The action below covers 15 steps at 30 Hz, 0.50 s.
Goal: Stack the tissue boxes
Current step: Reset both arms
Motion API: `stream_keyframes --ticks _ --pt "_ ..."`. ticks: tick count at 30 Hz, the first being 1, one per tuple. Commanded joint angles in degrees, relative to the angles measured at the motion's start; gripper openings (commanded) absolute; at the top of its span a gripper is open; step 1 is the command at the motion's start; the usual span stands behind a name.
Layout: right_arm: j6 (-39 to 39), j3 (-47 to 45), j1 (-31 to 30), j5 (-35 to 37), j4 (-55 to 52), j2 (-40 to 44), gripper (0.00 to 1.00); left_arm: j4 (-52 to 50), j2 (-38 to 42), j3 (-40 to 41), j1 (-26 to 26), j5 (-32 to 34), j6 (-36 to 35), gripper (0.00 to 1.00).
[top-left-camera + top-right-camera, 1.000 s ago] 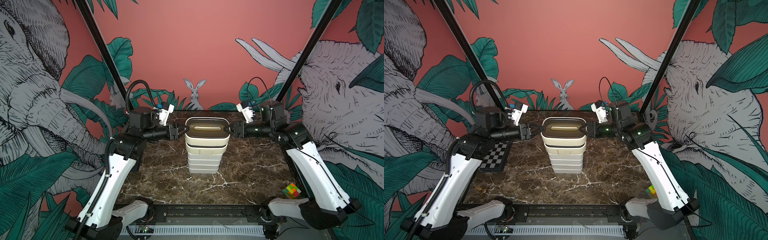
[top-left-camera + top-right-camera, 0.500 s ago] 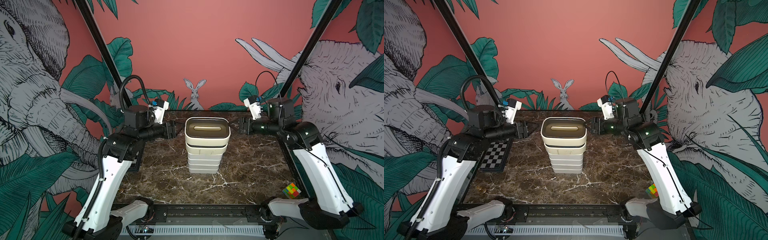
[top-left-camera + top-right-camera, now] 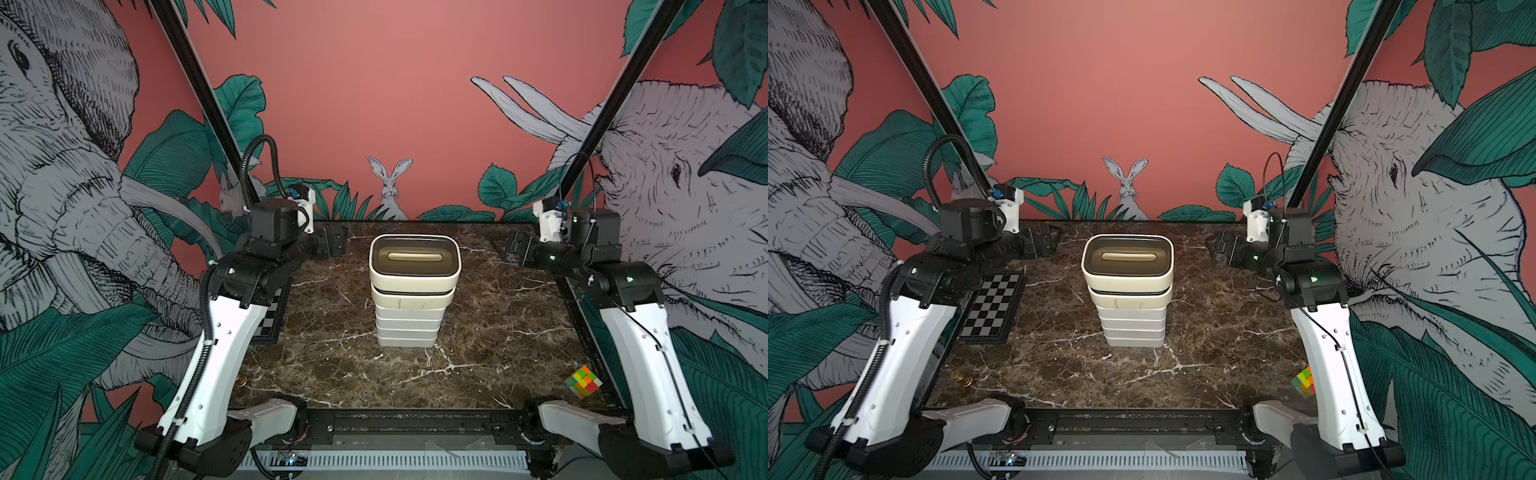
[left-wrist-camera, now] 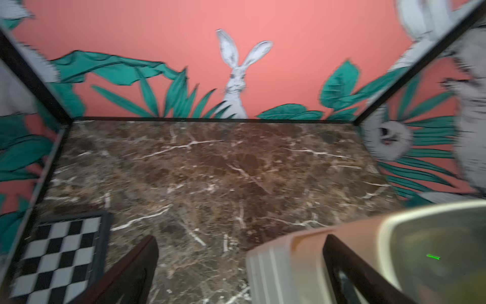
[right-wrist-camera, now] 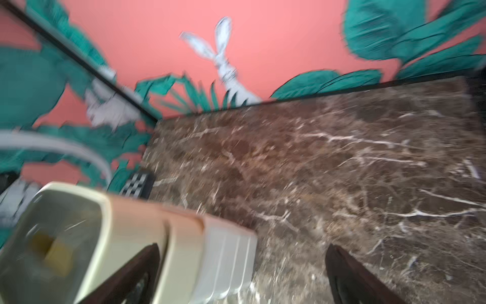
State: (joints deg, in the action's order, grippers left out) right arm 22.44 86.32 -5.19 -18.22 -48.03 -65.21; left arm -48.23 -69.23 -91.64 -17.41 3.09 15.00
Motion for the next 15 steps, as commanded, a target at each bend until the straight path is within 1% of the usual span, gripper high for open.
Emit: stream_keyframes --ticks 1,3,5,8,10,12,15 --pt "1.71 -11.72 5.61 8.66 13.29 3.76 0.98 3.4 -1.46 8.45 4.18 14.39 -2.13 1.0" --pt "1.61 -21.96 9.41 11.66 22.15 6.15 0.98 8.72 -1.43 15.44 8.15 14.62 -0.17 1.0" --pt "1.56 -31.04 11.77 15.7 31.62 6.33 0.98 15.24 -1.76 22.77 10.96 17.4 0.39 1.0" --pt "0.14 -40.71 12.75 19.39 42.62 2.21 0.98 25.51 -4.85 31.49 11.44 23.53 -3.45 1.0" --pt "0.28 -44.79 12.84 19.94 49.02 -1.01 0.98 30.25 -8.33 34.24 11.39 25.29 -5.16 1.0" --pt "-0.48 -47.64 12.84 20.42 55.29 -3.83 0.98 33.05 -11.92 35.19 11.5 25.13 -6.91 0.99" --pt "-3.85 -50.37 12.83 21.96 63.36 -8.34 0.98 43.39 -16.48 39.54 11.47 26.17 -11.74 1.0"
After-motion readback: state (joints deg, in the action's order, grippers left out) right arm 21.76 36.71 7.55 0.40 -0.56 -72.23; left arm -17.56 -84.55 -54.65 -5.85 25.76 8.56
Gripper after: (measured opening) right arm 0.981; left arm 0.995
